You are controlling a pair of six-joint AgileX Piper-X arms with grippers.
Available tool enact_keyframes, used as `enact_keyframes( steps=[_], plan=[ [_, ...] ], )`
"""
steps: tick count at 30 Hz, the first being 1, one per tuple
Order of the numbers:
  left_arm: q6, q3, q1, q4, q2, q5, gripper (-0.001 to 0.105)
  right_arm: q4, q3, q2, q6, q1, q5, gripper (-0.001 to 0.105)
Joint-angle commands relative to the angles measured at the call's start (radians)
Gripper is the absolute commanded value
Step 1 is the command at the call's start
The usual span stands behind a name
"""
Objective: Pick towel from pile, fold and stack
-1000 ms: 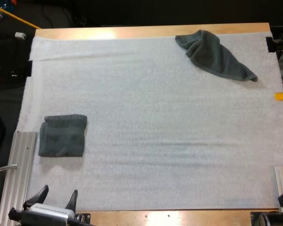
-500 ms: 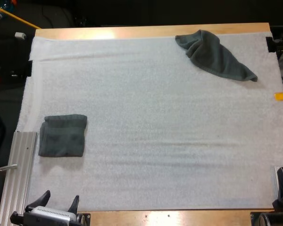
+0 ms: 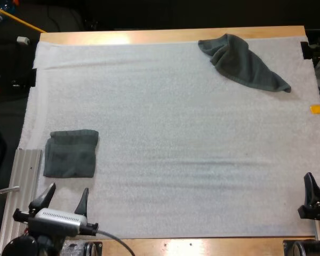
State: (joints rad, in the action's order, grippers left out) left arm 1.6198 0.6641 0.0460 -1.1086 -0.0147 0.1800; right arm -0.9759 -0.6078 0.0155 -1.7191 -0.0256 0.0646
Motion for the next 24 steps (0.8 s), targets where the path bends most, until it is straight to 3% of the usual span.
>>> enact_keyframes(
  steps=[1,6,24],
  plan=[
    [0.0,-0.02,0.001,0.018,-0.135,0.003,0.065,0.013,0.009,0.038,-0.013,0.002,0.006,0.071],
    [0.003,-0.124,0.001,0.036,-0.133,0.003,0.065,0.007,0.057,0.038,-0.013,0.002,0.007,0.071],
    [0.004,-0.124,0.001,0.04,-0.135,0.003,0.065,-0.009,0.105,0.036,-0.012,0.002,0.0,0.071]
  ],
)
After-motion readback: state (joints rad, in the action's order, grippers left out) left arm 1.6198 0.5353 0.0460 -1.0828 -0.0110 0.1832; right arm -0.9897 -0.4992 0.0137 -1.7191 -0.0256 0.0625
